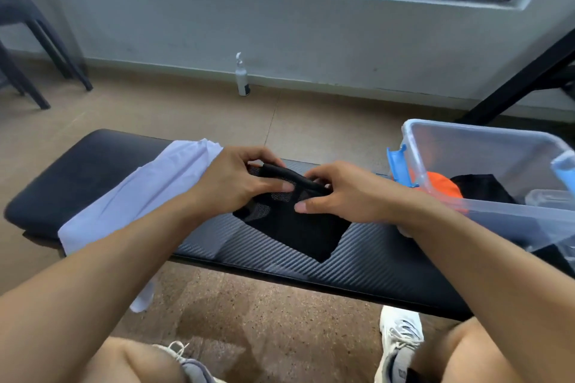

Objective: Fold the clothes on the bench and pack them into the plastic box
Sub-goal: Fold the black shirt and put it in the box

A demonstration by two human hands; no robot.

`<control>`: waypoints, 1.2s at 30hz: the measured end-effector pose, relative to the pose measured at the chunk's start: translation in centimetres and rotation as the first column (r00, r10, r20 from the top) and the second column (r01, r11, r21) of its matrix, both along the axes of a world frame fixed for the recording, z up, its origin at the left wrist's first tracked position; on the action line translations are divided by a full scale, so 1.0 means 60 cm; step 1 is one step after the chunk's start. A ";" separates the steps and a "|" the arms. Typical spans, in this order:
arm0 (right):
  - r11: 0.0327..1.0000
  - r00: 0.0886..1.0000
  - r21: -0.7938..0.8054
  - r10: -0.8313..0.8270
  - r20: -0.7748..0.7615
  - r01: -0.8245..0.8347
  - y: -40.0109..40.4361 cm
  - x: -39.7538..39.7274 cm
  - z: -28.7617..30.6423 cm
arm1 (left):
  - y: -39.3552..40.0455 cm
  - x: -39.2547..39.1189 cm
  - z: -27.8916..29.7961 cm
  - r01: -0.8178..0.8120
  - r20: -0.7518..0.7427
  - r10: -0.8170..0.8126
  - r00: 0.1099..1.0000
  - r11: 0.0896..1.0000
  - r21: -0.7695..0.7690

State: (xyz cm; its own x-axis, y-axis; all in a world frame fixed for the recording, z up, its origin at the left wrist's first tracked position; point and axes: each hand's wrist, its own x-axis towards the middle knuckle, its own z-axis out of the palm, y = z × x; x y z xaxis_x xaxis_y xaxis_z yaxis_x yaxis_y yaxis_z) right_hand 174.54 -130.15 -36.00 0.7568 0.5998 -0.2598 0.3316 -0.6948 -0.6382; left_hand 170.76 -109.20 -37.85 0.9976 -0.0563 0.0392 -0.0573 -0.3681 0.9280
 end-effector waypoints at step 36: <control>0.594 0.457 -0.044 -0.662 -0.593 0.803 -0.281 0.079 0.028 | -0.298 0.081 0.005 0.123 0.003 -0.143 0.990 0.866 0.484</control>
